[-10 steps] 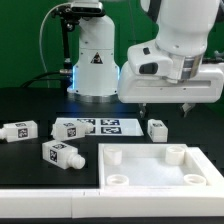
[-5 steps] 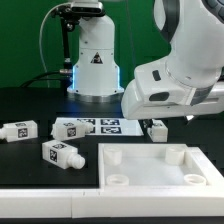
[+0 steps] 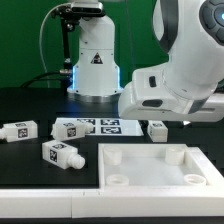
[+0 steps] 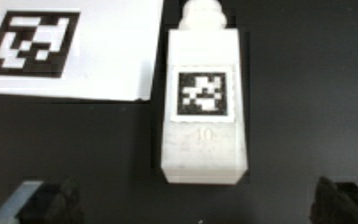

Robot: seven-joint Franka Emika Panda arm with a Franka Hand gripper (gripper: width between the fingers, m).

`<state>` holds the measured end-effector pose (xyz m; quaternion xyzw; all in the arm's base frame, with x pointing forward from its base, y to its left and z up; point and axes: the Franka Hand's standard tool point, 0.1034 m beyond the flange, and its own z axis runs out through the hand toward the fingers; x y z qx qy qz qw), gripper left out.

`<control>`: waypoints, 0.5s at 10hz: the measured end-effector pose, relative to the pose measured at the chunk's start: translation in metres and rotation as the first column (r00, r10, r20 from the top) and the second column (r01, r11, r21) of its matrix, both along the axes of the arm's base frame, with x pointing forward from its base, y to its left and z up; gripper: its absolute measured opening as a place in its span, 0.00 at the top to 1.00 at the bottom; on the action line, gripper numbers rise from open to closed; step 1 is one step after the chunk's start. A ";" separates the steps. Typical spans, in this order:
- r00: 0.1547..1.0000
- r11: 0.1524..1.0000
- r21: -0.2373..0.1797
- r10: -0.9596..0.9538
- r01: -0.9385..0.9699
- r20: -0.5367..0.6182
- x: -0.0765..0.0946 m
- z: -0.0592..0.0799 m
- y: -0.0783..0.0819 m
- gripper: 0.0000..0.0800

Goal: Assemble square table

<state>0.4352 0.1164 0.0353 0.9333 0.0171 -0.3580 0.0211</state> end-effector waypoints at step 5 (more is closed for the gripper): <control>0.993 0.995 -0.067 -0.081 0.075 -0.088 -0.012 -0.009 0.001 0.19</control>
Offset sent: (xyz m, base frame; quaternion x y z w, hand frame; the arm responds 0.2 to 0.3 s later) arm -0.0135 0.0272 -0.0051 0.0221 -0.1327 0.0377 0.9902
